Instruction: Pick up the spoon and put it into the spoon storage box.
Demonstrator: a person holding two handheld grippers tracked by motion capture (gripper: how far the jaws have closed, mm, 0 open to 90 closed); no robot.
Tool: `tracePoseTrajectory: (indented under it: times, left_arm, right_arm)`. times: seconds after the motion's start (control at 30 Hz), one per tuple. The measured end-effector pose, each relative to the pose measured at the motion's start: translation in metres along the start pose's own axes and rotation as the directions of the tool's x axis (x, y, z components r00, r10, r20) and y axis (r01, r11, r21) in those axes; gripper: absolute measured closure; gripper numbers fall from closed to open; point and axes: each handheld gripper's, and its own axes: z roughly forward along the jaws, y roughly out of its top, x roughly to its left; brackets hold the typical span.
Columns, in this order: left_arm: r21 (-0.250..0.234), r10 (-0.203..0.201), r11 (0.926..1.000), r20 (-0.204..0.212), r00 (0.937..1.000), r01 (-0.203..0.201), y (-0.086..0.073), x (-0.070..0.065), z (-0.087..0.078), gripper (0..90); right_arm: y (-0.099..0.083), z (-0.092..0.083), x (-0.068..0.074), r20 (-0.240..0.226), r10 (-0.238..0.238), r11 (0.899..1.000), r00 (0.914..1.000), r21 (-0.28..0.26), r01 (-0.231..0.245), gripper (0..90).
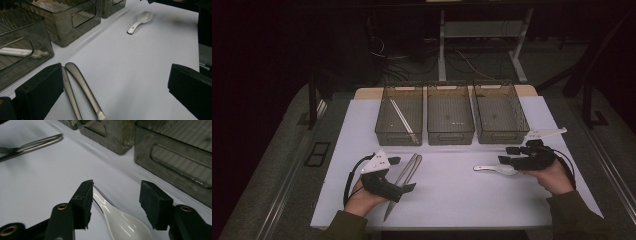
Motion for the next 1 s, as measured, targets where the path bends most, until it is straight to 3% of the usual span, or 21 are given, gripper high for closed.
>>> tracePoseTrajectory:
  times: [0.4, 1.0]
  left_arm:
    - [0.002, 0.000, 1.0000, 0.001, 1.0000, 0.000, 0.000, 0.000, 0.001, 0.0]
    - [0.004, -0.005, 1.0000, 0.003, 1.0000, 0.005, -0.001, 0.001, 0.002, 0.0]
  right_arm:
    - [-0.025, -0.014, -0.014, 0.019, 0.042, 0.999, 0.9989, -0.009, -0.042, 36.7]
    - [-0.035, 0.012, -0.020, 0.038, 0.042, 0.994, 0.9984, 0.098, -0.045, 43.2]
